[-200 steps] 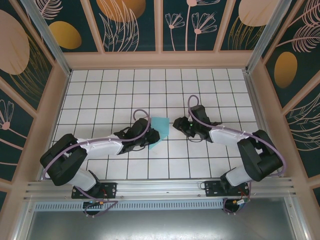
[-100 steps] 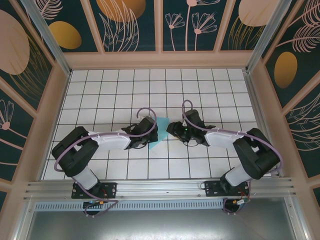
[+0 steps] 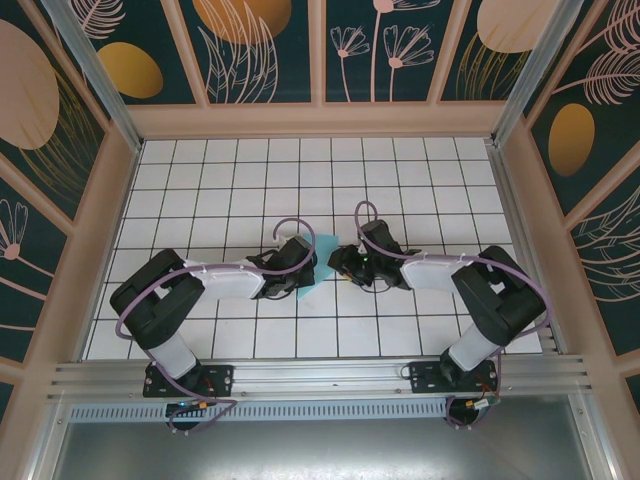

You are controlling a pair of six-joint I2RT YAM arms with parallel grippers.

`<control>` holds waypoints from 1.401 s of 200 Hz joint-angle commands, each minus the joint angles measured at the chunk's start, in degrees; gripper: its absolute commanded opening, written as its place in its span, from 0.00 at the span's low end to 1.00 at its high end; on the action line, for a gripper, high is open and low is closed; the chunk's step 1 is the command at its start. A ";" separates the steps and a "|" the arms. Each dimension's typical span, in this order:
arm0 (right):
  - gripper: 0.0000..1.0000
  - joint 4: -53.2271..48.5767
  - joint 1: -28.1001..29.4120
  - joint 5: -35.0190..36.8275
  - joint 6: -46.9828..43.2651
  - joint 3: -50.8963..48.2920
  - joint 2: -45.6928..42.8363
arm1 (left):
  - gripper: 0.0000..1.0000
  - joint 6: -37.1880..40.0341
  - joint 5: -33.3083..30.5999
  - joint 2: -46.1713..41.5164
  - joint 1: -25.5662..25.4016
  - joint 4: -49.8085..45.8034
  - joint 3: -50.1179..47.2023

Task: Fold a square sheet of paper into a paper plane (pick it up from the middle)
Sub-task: Third fold the triangle at the center of the table, then fourth fold the wing at the center of the table.

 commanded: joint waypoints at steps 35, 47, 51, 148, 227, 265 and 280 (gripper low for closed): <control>0.44 0.02 0.28 -0.22 -0.52 3.38 3.69 | 0.01 -0.90 -0.92 0.47 0.11 -1.15 -1.62; 0.43 0.28 0.29 -0.68 -0.61 3.74 4.44 | 0.01 -1.00 -0.83 0.44 0.11 -1.03 -1.77; 0.43 0.38 0.24 -0.76 -0.74 3.80 4.62 | 0.01 -1.03 -0.84 0.38 0.14 -1.02 -1.80; 0.35 5.83 0.09 -4.17 -0.19 2.94 6.13 | 0.01 -1.00 -0.66 0.10 0.15 -0.91 -2.00; 0.15 8.07 -0.39 -6.65 1.84 2.37 8.55 | 0.15 2.44 0.29 -3.19 0.81 -1.63 0.02; 0.03 0.58 -1.34 -1.34 1.39 3.10 3.59 | 0.31 6.08 0.83 -9.31 1.34 -1.20 0.55; 0.02 -3.41 -1.69 1.57 0.93 3.67 0.48 | 0.41 7.47 0.66 -12.03 1.54 -0.89 0.47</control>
